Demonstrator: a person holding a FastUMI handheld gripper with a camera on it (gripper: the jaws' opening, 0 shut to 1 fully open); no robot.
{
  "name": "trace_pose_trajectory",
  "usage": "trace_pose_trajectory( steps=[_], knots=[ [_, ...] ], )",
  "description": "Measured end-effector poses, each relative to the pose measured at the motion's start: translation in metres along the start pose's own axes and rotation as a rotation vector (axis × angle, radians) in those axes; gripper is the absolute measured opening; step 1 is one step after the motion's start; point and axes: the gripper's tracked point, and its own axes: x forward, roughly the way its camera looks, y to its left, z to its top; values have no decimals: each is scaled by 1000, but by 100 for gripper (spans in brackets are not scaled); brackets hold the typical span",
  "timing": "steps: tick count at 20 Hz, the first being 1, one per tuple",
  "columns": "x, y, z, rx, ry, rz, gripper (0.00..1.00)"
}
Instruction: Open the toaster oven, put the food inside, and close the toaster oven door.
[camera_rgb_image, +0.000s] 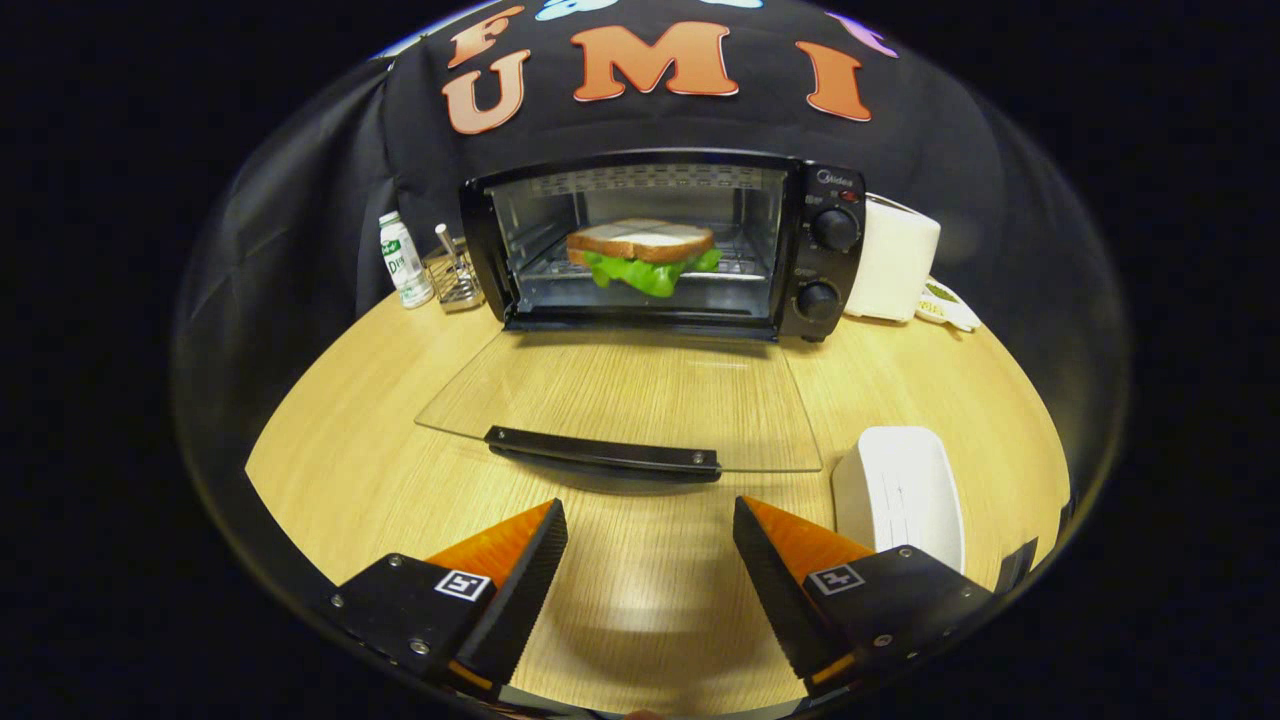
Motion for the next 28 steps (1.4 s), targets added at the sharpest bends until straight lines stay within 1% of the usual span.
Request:
trace_pose_trajectory(
  steps=[2, 5, 8, 11, 12, 14, 20, 28],
  knots=[
    [9, 4, 2, 18, 6, 13, 99],
    [26, 6, 10, 20, 4, -1, 99],
    [26, 17, 11, 9, 4, 18, 100],
    [20, 21, 28, 23, -44, 42, 100],
    [17, 24, 37, 33, -69, 54, 100],
    [16, 22, 57, 45, -122, 42, 99],
    [9, 25, 129, -6, -260, 1, 99],
    [28, 18, 202, -8, -375, -62, 99]
  ],
)
